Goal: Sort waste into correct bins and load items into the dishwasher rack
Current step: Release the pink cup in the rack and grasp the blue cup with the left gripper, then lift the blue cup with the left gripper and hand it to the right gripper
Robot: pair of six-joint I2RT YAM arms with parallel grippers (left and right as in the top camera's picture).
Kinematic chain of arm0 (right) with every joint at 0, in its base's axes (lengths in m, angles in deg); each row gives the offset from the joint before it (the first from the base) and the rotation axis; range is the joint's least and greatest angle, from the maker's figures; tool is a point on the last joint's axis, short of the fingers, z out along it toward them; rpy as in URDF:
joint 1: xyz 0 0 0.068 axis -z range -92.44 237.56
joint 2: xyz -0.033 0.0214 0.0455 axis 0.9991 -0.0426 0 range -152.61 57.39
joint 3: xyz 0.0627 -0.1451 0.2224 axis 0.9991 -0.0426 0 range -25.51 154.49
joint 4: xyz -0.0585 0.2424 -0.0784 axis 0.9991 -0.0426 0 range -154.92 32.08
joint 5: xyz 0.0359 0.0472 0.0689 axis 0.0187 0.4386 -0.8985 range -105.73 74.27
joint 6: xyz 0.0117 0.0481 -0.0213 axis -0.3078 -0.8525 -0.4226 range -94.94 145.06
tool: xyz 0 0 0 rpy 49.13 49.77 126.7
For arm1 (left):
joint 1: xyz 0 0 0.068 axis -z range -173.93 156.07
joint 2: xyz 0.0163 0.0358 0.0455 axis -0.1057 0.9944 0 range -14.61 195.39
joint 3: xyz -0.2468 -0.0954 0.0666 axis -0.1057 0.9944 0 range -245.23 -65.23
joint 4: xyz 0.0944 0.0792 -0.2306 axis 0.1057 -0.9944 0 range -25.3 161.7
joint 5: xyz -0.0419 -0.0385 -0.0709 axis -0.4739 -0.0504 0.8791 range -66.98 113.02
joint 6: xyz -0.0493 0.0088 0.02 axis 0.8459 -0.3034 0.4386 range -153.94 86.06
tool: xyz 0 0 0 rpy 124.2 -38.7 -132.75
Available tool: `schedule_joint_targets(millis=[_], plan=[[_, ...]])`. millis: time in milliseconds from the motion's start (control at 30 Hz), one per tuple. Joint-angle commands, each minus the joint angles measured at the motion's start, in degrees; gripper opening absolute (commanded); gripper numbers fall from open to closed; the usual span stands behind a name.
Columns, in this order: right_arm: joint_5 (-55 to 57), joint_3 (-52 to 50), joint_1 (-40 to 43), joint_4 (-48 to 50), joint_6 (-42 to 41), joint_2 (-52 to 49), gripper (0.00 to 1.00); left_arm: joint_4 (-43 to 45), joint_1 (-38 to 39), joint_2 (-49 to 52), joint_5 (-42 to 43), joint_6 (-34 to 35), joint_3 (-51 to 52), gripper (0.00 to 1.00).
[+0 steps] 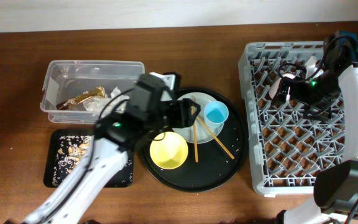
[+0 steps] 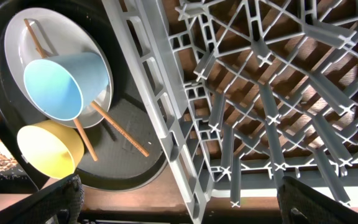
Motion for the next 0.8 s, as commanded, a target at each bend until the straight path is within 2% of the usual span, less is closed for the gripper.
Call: schedule_joint_targets(millis=[0, 133, 367, 533, 600, 667, 767], plan=[[-0.3, 0.4, -0.3, -0.2, 0.2, 1.0, 0.98, 5.0, 2.1, 7.3, -8.9, 2.5, -0.6, 0.52], [-0.3, 0.4, -0.3, -0.2, 0.2, 1.0, 0.98, 12.2, 3.5, 15.0, -8.9, 2.5, -0.6, 0.45], [-0.3, 0.4, -0.3, -0.2, 0.2, 1.0, 0.98, 19.6, 6.8, 22.5, -8.9, 2.5, -0.6, 0.45], [-0.3, 0.4, -0.3, -0.1, 0.2, 1.0, 0.98, 18.2, 8.0, 23.5, -9.6, 2.4, -0.6, 0.45], [-0.3, 0.4, -0.3, -0.1, 0.2, 1.0, 0.98, 18.0, 8.1, 23.5, -10.0, 2.4, -0.6, 0.4], [-0.3, 0.4, -0.3, -0.1, 0.2, 1.0, 0.98, 17.2, 8.1, 23.5, -10.9, 2.4, -0.6, 0.3], [-0.3, 0.4, -0.3, -0.2, 0.2, 1.0, 0.98, 15.7, 8.1, 23.5, -10.9, 2.4, -0.6, 0.24]])
